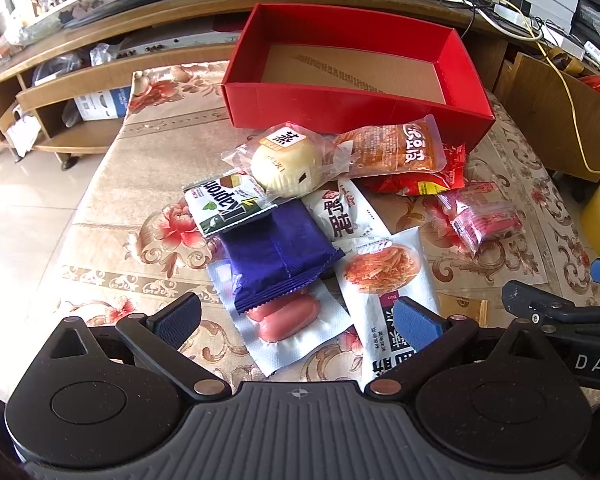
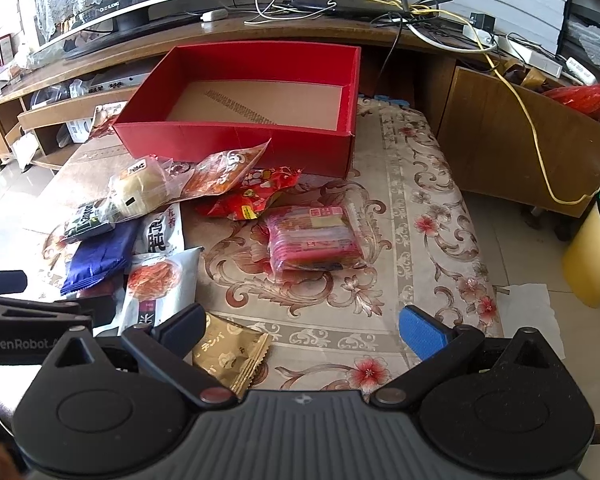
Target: Organize snacks
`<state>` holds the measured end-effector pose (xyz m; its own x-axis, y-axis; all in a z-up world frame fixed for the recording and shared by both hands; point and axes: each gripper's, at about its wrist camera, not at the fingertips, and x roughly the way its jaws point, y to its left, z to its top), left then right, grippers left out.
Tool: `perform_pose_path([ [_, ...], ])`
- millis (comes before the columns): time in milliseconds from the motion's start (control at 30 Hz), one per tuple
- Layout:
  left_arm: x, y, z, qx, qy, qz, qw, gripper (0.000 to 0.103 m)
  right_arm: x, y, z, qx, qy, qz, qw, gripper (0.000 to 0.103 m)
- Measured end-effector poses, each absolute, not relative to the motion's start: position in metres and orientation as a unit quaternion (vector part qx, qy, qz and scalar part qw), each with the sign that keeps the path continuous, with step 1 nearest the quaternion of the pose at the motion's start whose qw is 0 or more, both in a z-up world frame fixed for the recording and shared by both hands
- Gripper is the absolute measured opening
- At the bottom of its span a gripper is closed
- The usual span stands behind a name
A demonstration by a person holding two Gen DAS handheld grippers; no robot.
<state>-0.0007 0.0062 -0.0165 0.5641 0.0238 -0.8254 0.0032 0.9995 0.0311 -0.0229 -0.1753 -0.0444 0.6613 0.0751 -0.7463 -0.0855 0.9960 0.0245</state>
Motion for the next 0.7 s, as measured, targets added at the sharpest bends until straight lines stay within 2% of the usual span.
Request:
perform_pose_path([
  [467,-0.009,0.032,-0.008,0.027,0.462,0.054,0.885,0.103,-0.013,-0.145,-0.044,-0.035,0.420,0.074,0.904,0.098],
  [700,-0.001,0.067,-0.017,-0.005,0.473,0.081,0.877,0.103,0.000,-0.115,-0.056,-0.050,0.441,0.107,0.890,0.093],
])
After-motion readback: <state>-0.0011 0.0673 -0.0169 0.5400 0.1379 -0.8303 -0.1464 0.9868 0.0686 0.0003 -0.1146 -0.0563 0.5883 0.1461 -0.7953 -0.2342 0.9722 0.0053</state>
